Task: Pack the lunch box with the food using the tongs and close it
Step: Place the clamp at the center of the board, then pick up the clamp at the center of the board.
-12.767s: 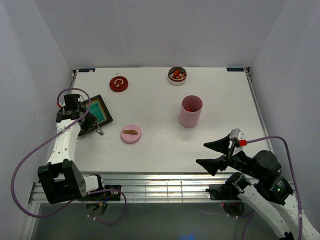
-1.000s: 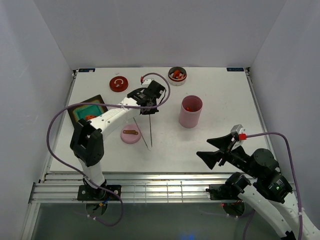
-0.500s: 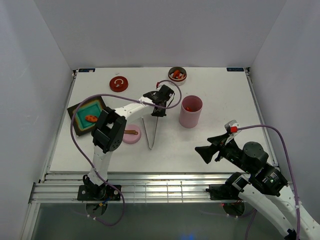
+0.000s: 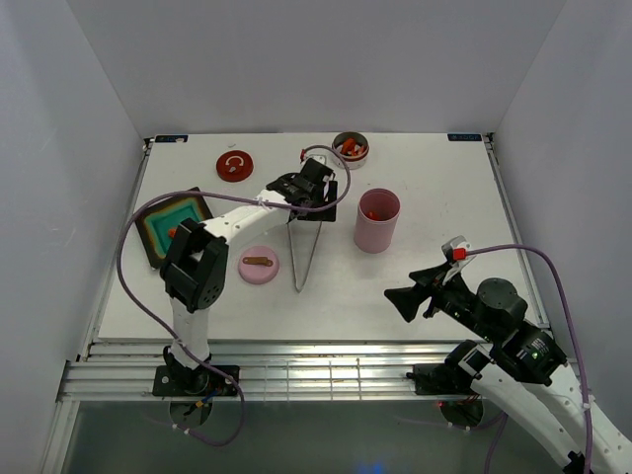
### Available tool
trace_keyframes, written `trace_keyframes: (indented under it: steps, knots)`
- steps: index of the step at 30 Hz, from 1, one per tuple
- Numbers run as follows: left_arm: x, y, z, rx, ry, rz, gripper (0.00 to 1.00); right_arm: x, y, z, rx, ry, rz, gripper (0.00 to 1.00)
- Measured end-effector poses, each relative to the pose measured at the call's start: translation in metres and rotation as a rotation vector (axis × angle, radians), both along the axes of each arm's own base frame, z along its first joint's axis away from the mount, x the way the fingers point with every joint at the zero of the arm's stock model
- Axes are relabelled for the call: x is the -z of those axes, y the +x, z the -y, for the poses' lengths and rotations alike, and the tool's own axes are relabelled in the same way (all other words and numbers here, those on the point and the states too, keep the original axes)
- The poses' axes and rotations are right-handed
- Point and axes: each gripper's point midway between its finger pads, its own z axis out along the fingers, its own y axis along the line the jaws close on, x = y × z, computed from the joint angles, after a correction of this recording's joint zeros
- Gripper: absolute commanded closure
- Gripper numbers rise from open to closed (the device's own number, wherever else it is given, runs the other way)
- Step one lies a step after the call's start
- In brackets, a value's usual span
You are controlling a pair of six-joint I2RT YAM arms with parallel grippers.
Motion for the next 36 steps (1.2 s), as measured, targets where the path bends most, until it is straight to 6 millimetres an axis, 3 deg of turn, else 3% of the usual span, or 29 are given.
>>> trace_keyframes:
  steps: [4, 8, 9, 12, 15, 18, 27, 36]
  knots:
    - [-0.042, -0.011, -0.013, -0.003, -0.113, 0.058, 0.02, 0.003, 0.001, -0.001, -0.001, -0.009, -0.010, 0.12]
    - [-0.061, -0.014, -0.054, -0.086, -0.179, 0.066, 0.04, 0.003, 0.001, -0.001, 0.000, -0.012, -0.013, 0.13]
    - [-0.058, -0.015, -0.066, -0.113, -0.179, 0.056, 0.09, 0.004, 0.001, -0.001, 0.000, -0.012, -0.014, 0.13]
    - [-0.033, -0.032, -0.078, -0.135, -0.164, -0.010, 0.09, 0.004, 0.002, -0.002, 0.000, -0.015, -0.016, 0.13]
    - [-0.001, -0.063, -0.068, -0.108, -0.122, -0.093, 0.09, 0.004, 0.002, -0.002, 0.000, -0.015, -0.017, 0.13]
    - [0.011, -0.083, -0.054, -0.068, -0.113, -0.130, 0.09, 0.004, 0.002, -0.002, 0.000, -0.015, -0.017, 0.14]
    - [0.009, -0.073, -0.043, -0.101, -0.172, -0.096, 0.17, 0.006, 0.003, -0.001, 0.007, -0.020, -0.024, 0.14]
    - [0.064, -0.086, -0.026, -0.068, -0.074, -0.177, 0.18, 0.011, 0.008, -0.001, 0.027, -0.042, -0.043, 0.14]
